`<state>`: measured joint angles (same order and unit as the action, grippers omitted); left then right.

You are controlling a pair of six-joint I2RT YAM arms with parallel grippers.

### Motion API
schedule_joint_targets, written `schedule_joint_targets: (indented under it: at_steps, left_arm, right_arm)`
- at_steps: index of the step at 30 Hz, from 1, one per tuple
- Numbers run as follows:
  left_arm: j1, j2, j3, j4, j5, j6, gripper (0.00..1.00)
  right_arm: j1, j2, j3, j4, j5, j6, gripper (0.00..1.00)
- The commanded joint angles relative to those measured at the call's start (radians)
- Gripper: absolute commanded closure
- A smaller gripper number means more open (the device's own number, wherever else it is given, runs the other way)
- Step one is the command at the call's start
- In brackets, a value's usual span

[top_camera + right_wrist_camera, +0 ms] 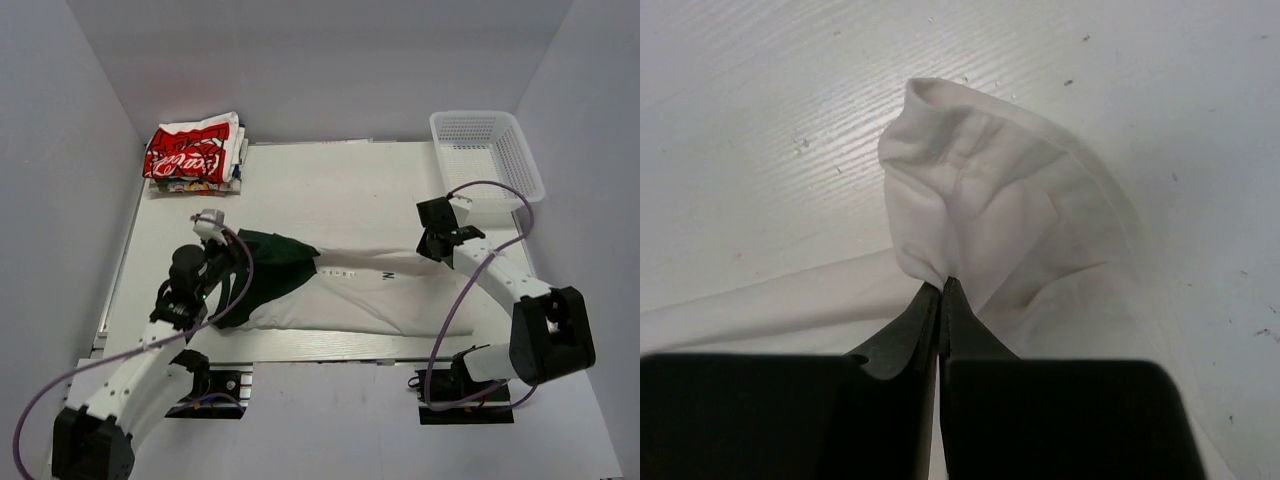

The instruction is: Fold and stack the t-shirts

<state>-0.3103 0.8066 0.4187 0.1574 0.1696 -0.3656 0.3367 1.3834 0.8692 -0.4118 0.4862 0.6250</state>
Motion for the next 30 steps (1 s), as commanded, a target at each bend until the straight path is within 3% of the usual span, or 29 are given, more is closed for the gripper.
schedule_joint_targets:
  at_steps: [1, 4, 9, 12, 13, 14, 15, 17, 19, 21, 25, 28, 29, 30]
  left_arm:
    - [-0.003, -0.156, -0.085, -0.127, 0.005, -0.14, 1.0]
    - [-0.003, -0.256, -0.141, -0.191, 0.074, -0.248, 1.0]
    - [-0.003, -0.365, -0.15, -0.495, 0.071, -0.352, 1.0]
    - [-0.003, -0.458, -0.15, -0.62, 0.086, -0.425, 0.99]
    - [-0.003, -0.48, -0.135, -0.653, 0.134, -0.443, 0.64]
    - [-0.003, -0.506, -0.118, -0.688, 0.146, -0.463, 0.56]
    - [-0.003, -0.518, -0.068, -0.722, 0.157, -0.463, 0.54]
    - [-0.003, -0.527, 0.021, -0.847, 0.157, -0.463, 0.25]
    - [0.007, -0.527, 0.06, -0.944, 0.145, -0.45, 0.0]
    - [0.007, -0.518, 0.069, -0.953, 0.163, -0.438, 0.0]
    - [0.016, -0.454, 0.042, -0.798, 0.163, -0.407, 0.0]
    - [0.005, -0.303, -0.036, -0.426, 0.163, -0.397, 0.0]
    - [0.005, -0.302, -0.05, -0.353, 0.163, -0.388, 0.0]
    - [0.005, -0.206, -0.06, -0.285, 0.163, -0.388, 0.0]
  right_arm:
    - [0.005, -0.09, -0.05, 0.002, 0.003, -0.001, 1.0]
    - [0.007, -0.181, -0.119, -0.008, -0.006, 0.016, 1.0]
    - [0.008, -0.309, -0.248, -0.03, -0.031, 0.106, 0.96]
    - [0.005, -0.377, -0.352, -0.059, -0.058, 0.194, 0.78]
    - [0.008, -0.418, -0.367, -0.086, -0.055, 0.223, 0.75]
    - [0.008, -0.441, -0.393, -0.114, -0.049, 0.249, 0.68]
    - [0.008, -0.493, -0.418, -0.149, -0.043, 0.293, 0.53]
    - [0.005, -0.62, -0.441, -0.177, -0.034, 0.315, 0.39]
    - [0.004, -0.705, -0.441, -0.193, -0.015, 0.285, 0.1]
    - [0.004, -0.764, -0.415, -0.159, -0.012, 0.213, 0.1]
    - [0.004, -0.75, -0.333, -0.105, -0.024, 0.083, 0.1]
    - [0.005, -0.594, -0.276, -0.038, -0.052, -0.065, 0.1]
    - [0.005, -0.551, -0.245, -0.045, -0.031, -0.083, 0.1]
    - [0.008, -0.455, -0.222, -0.064, -0.018, -0.111, 0.1]
